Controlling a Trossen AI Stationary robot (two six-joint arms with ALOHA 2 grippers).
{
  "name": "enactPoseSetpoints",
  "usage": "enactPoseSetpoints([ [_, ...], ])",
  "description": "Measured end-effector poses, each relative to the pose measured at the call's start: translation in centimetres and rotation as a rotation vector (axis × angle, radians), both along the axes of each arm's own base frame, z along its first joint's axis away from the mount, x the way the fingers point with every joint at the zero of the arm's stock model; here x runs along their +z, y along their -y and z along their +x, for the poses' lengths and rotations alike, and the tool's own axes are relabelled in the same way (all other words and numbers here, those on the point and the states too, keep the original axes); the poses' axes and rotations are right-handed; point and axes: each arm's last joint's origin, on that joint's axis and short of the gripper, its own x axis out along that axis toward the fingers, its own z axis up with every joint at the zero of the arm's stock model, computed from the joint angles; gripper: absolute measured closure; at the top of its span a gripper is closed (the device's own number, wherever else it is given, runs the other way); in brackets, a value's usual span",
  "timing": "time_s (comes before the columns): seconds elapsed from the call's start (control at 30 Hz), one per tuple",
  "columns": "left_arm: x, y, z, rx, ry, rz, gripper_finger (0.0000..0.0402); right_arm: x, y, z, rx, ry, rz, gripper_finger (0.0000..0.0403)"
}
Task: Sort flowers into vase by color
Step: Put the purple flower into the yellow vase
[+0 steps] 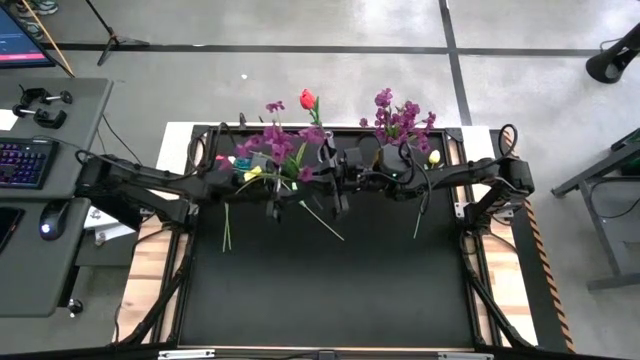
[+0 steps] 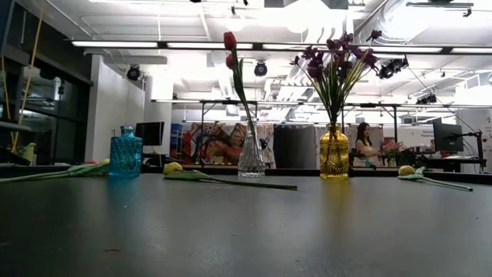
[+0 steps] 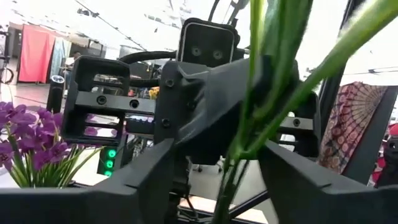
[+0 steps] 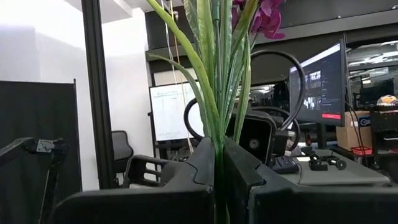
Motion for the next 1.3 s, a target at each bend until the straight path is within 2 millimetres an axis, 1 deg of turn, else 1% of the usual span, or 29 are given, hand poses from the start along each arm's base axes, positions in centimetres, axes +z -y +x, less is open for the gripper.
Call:
enactPoseSetpoints([
  [0.07,0.0,0.0,-0.1,0.001,-0.008,0.002,0.0246,0.0,0.0,0.0,0.001,0.000,0.000,0.0402],
  [0.2,0.0,-0.3,-0.4,0.001,-0.044,0.007,0.0372,0.0,0.0,0.0,0.008,-0.007,0.023,0.0396],
  [0.23,0.0,-0.4,-0.6,0.001,-0.055,0.008,0.0386,0.0,0.1,0.0,0.008,-0.011,0.039,0.0394],
  [0.33,0.1,-0.7,-1.0,0.012,-0.083,0.018,0.0391,0.1,0.6,-0.2,0.001,-0.042,0.118,0.0381],
  [0.4,0.1,-1.0,-1.4,0.022,-0.117,0.023,0.0397,0.4,0.9,-0.6,-0.006,-0.073,0.159,0.0362],
  [0.5,0.1,-1.3,-2.2,0.045,-0.167,0.024,0.0399,1.5,1.3,-1.8,-0.035,-0.098,0.181,0.0316],
  [0.63,0.4,-1.7,-3.5,0.071,-0.225,0.032,0.0400,3.0,1.7,-3.8,-0.045,-0.155,0.180,0.0240],
  [0.73,0.4,-2.0,-4.6,0.082,-0.284,0.061,0.0401,3.4,1.7,-5.3,-0.049,-0.257,0.173,0.0189],
  [0.83,0.1,-2.2,-5.2,0.089,-0.336,0.062,0.0401,3.0,1.3,-6.1,-0.061,-0.367,0.179,0.0153],
  [0.9,0.1,-2.2,-5.2,0.079,-0.344,0.069,0.0401,2.4,0.9,-6.0,-0.064,-0.424,0.179,0.0139],
  [1.03,-0.1,-2.1,-4.4,0.056,-0.325,0.098,0.0401,0.8,0.3,-4.3,-0.080,-0.456,0.178,0.0130],
  [1.17,-1.3,-2.1,-3.0,0.053,-0.366,0.092,0.0401,-0.6,0.1,-1.9,-0.079,-0.380,0.169,0.0134],
  [1.3,-1.8,-2.0,-2.1,0.049,-0.362,0.075,0.0402,-1.5,0.1,-0.6,-0.077,-0.341,0.170,0.0137],
])
